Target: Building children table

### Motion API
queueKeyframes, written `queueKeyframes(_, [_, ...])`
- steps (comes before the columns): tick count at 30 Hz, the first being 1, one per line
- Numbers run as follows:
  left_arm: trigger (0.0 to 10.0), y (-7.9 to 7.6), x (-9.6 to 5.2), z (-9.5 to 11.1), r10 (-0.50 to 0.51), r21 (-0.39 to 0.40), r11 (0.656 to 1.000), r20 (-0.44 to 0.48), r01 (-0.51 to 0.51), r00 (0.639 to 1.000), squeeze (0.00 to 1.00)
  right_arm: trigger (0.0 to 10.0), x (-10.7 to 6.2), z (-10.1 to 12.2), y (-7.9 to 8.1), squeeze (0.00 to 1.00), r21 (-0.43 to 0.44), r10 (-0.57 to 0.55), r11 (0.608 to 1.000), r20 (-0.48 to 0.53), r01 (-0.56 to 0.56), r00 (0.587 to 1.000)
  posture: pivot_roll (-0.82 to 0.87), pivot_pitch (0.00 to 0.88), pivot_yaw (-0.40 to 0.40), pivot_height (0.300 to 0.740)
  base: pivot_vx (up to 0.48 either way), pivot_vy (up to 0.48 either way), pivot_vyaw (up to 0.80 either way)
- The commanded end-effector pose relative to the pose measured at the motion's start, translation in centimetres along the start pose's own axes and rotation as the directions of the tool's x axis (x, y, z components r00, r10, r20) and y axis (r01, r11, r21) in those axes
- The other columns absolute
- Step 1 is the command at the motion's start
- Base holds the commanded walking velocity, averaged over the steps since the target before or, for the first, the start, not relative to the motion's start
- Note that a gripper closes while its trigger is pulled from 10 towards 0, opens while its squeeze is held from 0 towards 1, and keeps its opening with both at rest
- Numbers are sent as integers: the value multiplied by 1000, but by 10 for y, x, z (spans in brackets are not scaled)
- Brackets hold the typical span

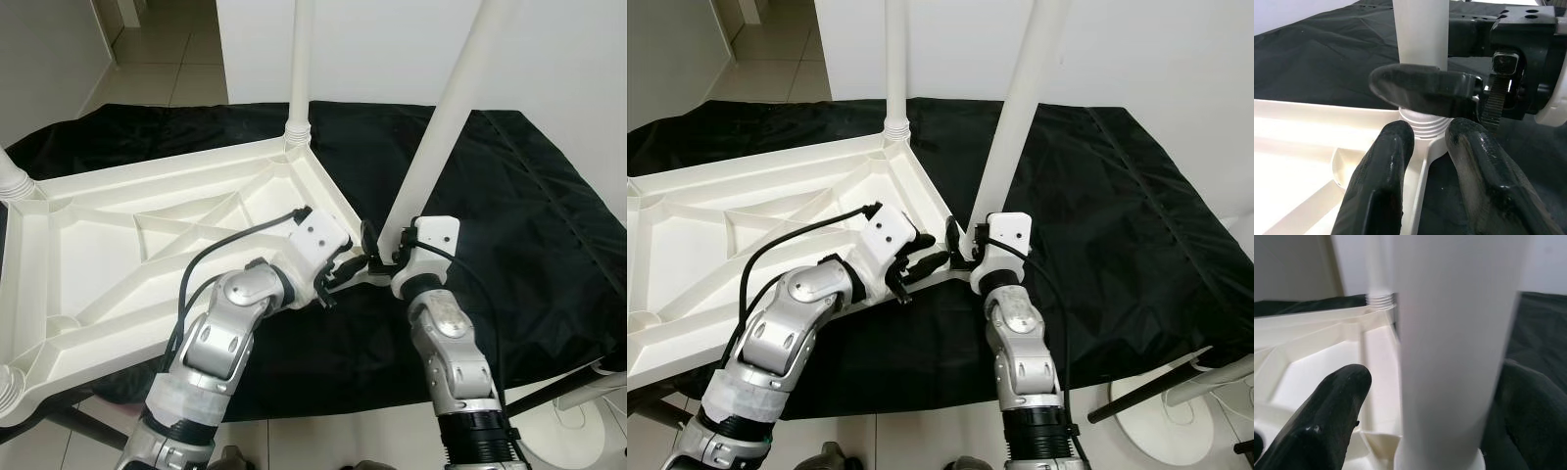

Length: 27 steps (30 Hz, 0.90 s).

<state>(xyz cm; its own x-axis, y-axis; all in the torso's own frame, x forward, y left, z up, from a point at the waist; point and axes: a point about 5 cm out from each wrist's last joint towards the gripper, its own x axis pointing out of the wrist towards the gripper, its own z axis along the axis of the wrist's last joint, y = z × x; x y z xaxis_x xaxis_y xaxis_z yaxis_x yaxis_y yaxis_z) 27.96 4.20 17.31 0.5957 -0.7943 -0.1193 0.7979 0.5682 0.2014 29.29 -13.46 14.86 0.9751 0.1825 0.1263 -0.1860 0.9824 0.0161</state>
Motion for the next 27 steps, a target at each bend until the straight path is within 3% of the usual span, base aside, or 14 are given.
queueKeyframes(1, [10000,5,-2,1,136,13,991,7,-136,991,0,10000,1,-2,-4,0,21,28,999,-4,-28,1000,-64,0,-26,740,0,0,0])
queueKeyframes(7, [10000,4,-4,-1,129,20,991,5,-129,992,0,10000,2,-4,-8,0,-3,114,994,-15,-114,993,-61,0,-25,740,0,0,0])
queueKeyframes(9, [10000,3,-5,-1,115,25,993,5,-115,993,0,10000,4,-5,-11,0,-36,214,976,-29,-215,976,-64,0,-16,740,0,0,0])
queueKeyframes(14, [10000,-1,-6,-1,63,34,997,11,-63,998,0,10000,9,-7,-18,0,-59,315,946,-59,-318,947,-71,0,-6,740,0,0,0])
queueKeyframes(16, [10000,-6,-6,-2,12,27,1000,8,-12,1000,0,10000,11,-9,-20,0,-72,392,915,-81,-397,916,-72,0,-4,740,0,0,0])
queueKeyframes(25, [10000,-13,-6,-1,-53,30,998,6,53,999,0,10000,17,-15,-25,0,-92,483,863,-140,-498,864,-72,0,0,740,0,0,0])
queueKeyframes(26, [10000,-15,-7,-1,-72,35,997,7,71,997,0,8039,19,-16,-27,0,-101,496,853,-154,-513,855,-71,0,-2,740,0,0,0])
queueKeyframes(27, [10000,-17,-6,0,-85,38,996,8,85,996,0,3961,21,-16,-30,0,-105,500,848,-161,-519,851,-69,0,-4,740,0,0,0])
